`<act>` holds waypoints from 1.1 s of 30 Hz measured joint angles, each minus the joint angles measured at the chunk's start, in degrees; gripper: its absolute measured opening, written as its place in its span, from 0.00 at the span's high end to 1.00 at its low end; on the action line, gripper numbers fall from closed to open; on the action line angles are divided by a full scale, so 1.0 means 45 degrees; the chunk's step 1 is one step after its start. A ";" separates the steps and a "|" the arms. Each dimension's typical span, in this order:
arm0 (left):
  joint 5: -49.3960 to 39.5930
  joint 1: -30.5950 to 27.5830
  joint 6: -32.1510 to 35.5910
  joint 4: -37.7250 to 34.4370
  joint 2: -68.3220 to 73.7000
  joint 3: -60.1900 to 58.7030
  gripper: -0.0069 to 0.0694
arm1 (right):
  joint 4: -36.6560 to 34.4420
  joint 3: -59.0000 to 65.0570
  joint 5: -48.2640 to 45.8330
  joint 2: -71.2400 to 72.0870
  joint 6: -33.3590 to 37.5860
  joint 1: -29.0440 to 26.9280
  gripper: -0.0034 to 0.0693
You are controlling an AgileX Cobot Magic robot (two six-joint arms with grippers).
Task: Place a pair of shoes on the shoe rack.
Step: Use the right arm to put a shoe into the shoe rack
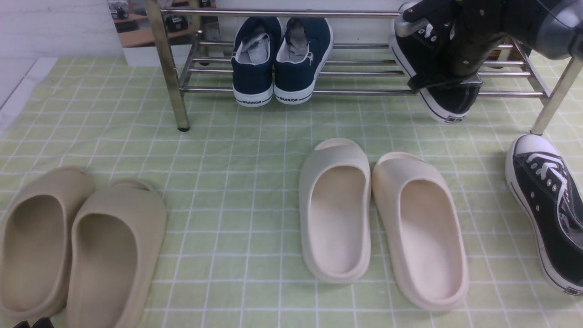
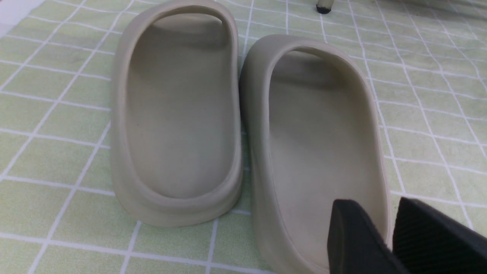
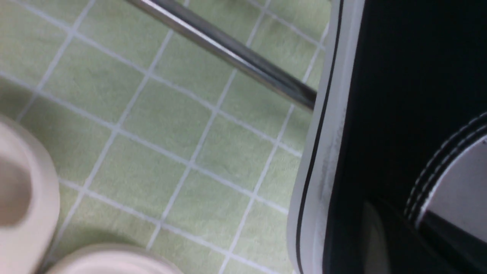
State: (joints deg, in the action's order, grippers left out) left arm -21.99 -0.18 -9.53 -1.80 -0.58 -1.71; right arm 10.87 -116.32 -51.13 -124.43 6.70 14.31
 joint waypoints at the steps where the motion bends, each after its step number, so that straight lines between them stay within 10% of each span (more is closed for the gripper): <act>1: 0.0000 0.0000 0.0000 0.0000 0.0000 0.0000 0.67 | 0.0012 0.0000 0.0051 0.0000 0.0000 0.0000 0.94; 11: 0.0000 0.0000 0.0000 -0.0010 0.0000 0.0000 0.65 | 0.0138 -0.0041 0.0785 0.0000 -0.0311 0.0000 0.83; 18: 0.0000 0.0000 0.0000 -0.0025 0.0000 0.0000 0.64 | 0.0111 -0.0783 -0.1272 0.0504 -0.0773 0.0000 0.43; 22: 0.0000 0.0000 0.0000 -0.0025 0.0000 0.0000 0.64 | 0.0019 -0.0997 -0.2895 0.1320 -0.0800 0.0000 0.36; 33: 0.0000 0.0000 0.0000 -0.0025 0.0000 0.0000 0.62 | -0.0456 -0.0004 -0.4186 0.1433 -0.0467 -0.0771 0.85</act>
State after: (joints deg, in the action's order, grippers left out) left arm -21.99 -0.18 -9.53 -1.91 -0.58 -1.71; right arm 8.82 -116.34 -69.97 -117.99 4.60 10.84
